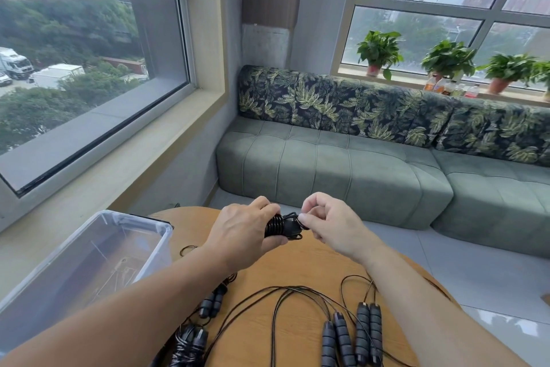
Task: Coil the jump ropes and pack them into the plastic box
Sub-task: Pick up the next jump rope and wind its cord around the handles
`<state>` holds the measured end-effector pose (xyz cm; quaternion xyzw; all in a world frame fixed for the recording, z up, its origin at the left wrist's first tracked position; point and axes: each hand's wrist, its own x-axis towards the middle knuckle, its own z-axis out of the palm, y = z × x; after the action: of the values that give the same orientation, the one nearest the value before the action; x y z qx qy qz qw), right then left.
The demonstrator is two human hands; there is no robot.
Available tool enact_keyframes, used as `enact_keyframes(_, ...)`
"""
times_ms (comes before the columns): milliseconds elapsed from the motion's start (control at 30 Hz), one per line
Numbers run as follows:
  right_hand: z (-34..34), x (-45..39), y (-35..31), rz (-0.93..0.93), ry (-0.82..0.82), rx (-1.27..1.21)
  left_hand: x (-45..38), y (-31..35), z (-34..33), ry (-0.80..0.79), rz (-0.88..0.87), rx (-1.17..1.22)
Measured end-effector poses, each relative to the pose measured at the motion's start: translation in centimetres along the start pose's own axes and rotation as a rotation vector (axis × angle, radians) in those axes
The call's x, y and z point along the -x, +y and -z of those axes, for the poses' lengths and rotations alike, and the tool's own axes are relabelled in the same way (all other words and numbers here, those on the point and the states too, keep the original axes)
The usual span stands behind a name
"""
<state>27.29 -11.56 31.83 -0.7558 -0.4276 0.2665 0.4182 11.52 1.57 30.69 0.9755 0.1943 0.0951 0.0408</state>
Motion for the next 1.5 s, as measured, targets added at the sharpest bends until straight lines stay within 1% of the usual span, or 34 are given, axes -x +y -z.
enact_keyframes(67,-0.6,0.1,0.1,0.055,0.085,0.116,-0.1,-0.1,0.1,0.014,0.017,-0.002)
enact_keyframes(167,-1.2,0.3,0.3,0.111,0.151,0.160,-0.2,-0.1,0.1,0.030,0.021,-0.015)
enact_keyframes(300,-2.4,0.5,0.2,0.067,0.274,0.078,-0.4,-0.2,0.0,0.055,0.027,-0.007)
enact_keyframes(367,-2.9,0.3,0.4,0.000,0.329,0.040,-0.5,-0.3,0.1,0.053,0.044,-0.008)
enact_keyframes(400,-3.0,0.1,0.4,-0.074,0.339,-0.013,-0.5,-0.4,0.1,0.053,0.053,-0.009)
enact_keyframes(433,-3.0,-0.1,0.4,-0.174,0.323,-0.122,-0.4,-0.4,0.2,0.056,0.062,-0.007)
enact_keyframes(500,-3.4,-0.2,0.5,-0.364,0.228,-0.447,-0.3,-0.3,0.3,0.058,0.086,-0.011)
enact_keyframes(533,-3.7,-0.2,0.4,-0.421,0.193,-0.579,-0.3,-0.1,0.4,0.055,0.099,-0.024)
enact_keyframes(567,-4.0,-0.3,0.4,-0.453,0.192,-0.650,-0.4,0.1,0.4,0.050,0.110,-0.042)
enact_keyframes(667,-4.7,-0.5,-0.1,-0.502,0.226,-0.726,-0.6,0.8,0.2,0.036,0.165,-0.052)
enact_keyframes(767,-5.6,0.2,-1.1,-0.512,0.193,-0.738,-1.0,0.8,0.2,0.039,0.245,-0.039)
enact_keyframes(867,-7.2,1.3,-1.6,-0.451,0.131,-0.735,-1.6,0.3,0.4,0.060,0.304,-0.039)
enact_keyframes(933,-7.7,1.5,-1.4,-0.425,0.142,-0.735,-1.8,-0.1,0.5,0.065,0.326,-0.020)
enact_keyframes(1100,-7.4,1.6,0.4,-0.441,0.143,-0.700,-1.7,-0.5,0.5,0.063,0.406,0.098)
enact_keyframes(1167,-7.0,1.4,1.0,-0.446,0.176,-0.725,-1.5,-0.3,0.5,0.075,0.404,0.128)
enact_keyframes(1300,-6.1,0.3,1.6,-0.464,0.261,-0.787,-1.6,0.1,0.3,0.061,0.393,0.276)
enact_keyframes(1500,-5.3,-0.4,1.5,-0.428,0.369,-0.833,-1.8,0.2,0.3,0.047,0.371,0.424)
